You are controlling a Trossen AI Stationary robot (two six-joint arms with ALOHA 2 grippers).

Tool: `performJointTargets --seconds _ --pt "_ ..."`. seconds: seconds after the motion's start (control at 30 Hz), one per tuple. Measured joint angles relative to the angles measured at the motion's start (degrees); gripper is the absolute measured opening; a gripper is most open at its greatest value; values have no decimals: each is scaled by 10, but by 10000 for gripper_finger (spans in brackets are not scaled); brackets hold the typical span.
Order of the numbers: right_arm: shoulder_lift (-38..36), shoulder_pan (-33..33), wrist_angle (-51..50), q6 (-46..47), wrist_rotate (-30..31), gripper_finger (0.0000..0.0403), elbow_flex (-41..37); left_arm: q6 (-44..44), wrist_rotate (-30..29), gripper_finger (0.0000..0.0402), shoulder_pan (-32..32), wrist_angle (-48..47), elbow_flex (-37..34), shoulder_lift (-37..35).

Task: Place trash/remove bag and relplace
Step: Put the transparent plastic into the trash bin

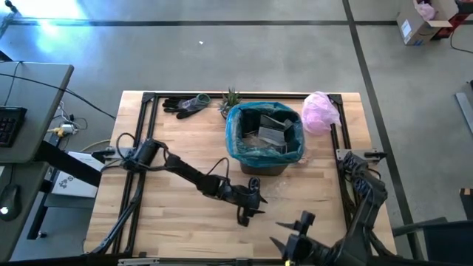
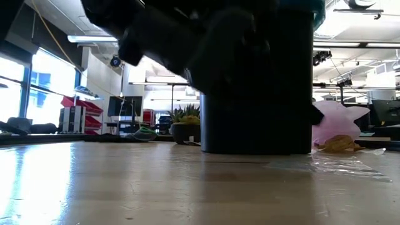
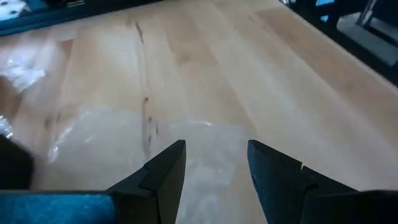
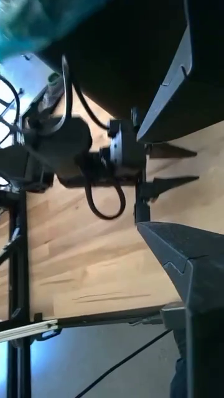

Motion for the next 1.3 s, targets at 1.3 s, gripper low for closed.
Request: performJointTargets --seconds 1.3 --pt "28 8 0 58 14 204 0 -12 56 4 11 -150 187 153"
